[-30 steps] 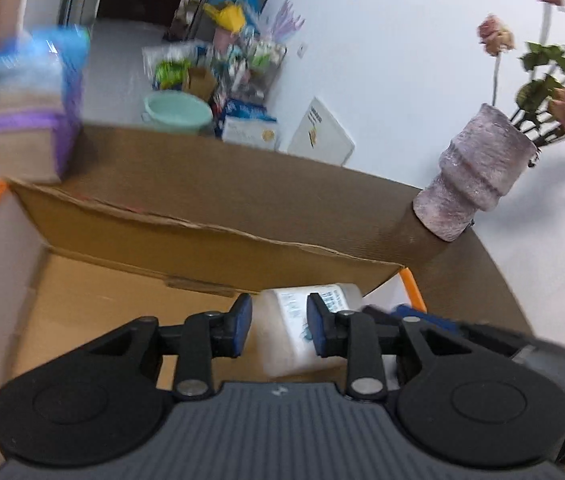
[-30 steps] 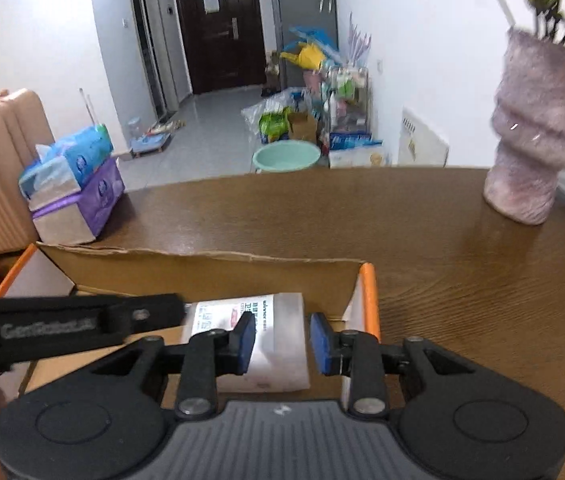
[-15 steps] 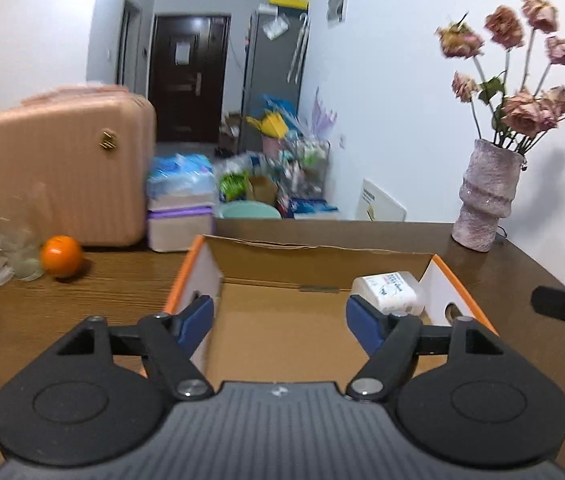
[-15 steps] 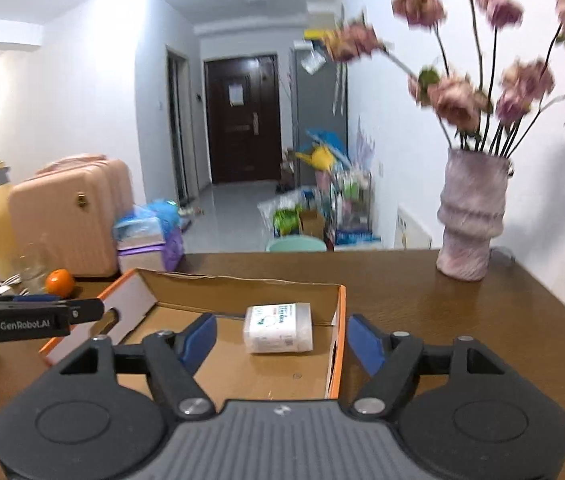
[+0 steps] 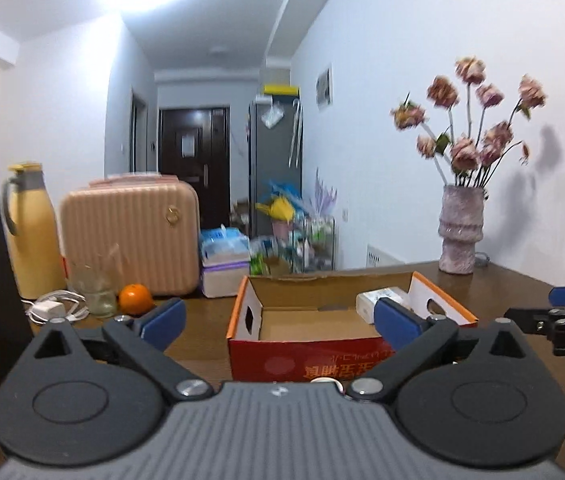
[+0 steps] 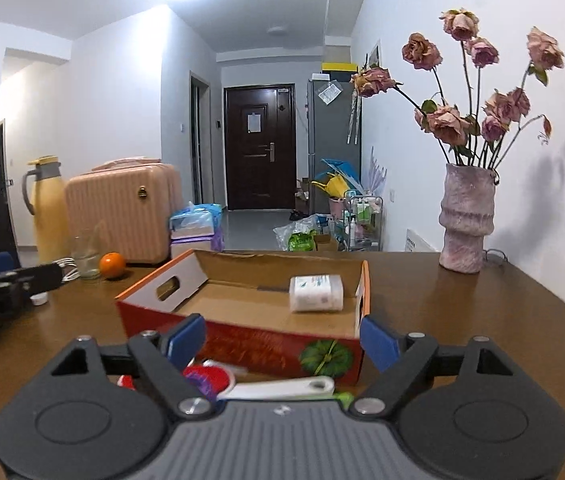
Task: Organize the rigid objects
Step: 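Withdraw the right gripper from the box back toward the items, then grasp the white plug adapter with the left gripper while the right grasps the purple cap, then carry both items into the box and open both grippers, then withdraw both grippers from the box back toward the items, then grasp the white spray bottle with the left gripper while the right grasps the tape roll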
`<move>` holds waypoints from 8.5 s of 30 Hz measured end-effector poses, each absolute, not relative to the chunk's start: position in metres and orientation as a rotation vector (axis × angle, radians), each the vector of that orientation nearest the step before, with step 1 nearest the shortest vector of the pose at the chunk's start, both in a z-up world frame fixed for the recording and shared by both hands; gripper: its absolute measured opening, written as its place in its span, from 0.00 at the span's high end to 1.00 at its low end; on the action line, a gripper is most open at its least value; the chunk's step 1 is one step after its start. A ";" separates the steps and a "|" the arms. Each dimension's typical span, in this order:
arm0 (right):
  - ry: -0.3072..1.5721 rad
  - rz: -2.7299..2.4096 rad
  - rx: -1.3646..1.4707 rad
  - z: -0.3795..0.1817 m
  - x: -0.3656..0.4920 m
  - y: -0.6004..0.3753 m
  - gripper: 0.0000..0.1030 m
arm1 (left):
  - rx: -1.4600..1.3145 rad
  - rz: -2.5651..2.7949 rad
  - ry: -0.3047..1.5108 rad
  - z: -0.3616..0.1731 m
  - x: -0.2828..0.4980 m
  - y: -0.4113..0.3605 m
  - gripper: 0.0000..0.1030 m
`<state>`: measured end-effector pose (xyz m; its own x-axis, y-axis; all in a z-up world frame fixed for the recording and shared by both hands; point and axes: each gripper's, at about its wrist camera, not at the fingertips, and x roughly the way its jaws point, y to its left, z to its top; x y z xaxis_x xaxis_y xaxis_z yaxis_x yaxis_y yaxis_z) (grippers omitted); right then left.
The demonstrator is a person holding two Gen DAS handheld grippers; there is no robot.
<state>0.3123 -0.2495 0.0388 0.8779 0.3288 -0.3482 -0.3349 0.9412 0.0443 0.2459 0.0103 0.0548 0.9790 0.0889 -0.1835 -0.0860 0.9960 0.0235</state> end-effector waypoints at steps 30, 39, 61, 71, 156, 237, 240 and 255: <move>0.290 0.339 0.003 -0.008 0.089 -0.236 0.00 | -0.029 0.091 0.250 -0.013 0.042 0.057 0.00; 0.338 0.307 0.002 -0.024 0.131 -0.238 0.00 | 0.020 0.031 0.320 -0.024 0.076 0.051 0.00; 0.420 0.523 -0.259 -0.021 0.313 -0.211 0.08 | 0.185 -0.424 0.535 -0.042 0.326 0.003 0.33; 0.464 0.619 -0.313 -0.032 0.355 -0.182 0.13 | 0.153 -0.494 0.624 -0.058 0.346 0.009 0.52; 0.765 0.497 0.023 0.025 0.618 -0.143 0.47 | -0.048 -0.042 0.614 0.025 0.576 0.058 0.69; 0.231 0.303 -0.059 -0.001 0.072 -0.260 0.00 | 0.067 0.061 0.074 -0.001 0.031 0.004 0.00; 0.238 0.359 -0.056 -0.008 0.079 -0.260 0.00 | 0.087 0.043 0.076 -0.005 0.038 -0.002 0.00; 0.400 0.280 0.067 -0.034 0.176 -0.294 0.12 | 0.065 -0.116 0.262 -0.016 0.142 -0.033 0.00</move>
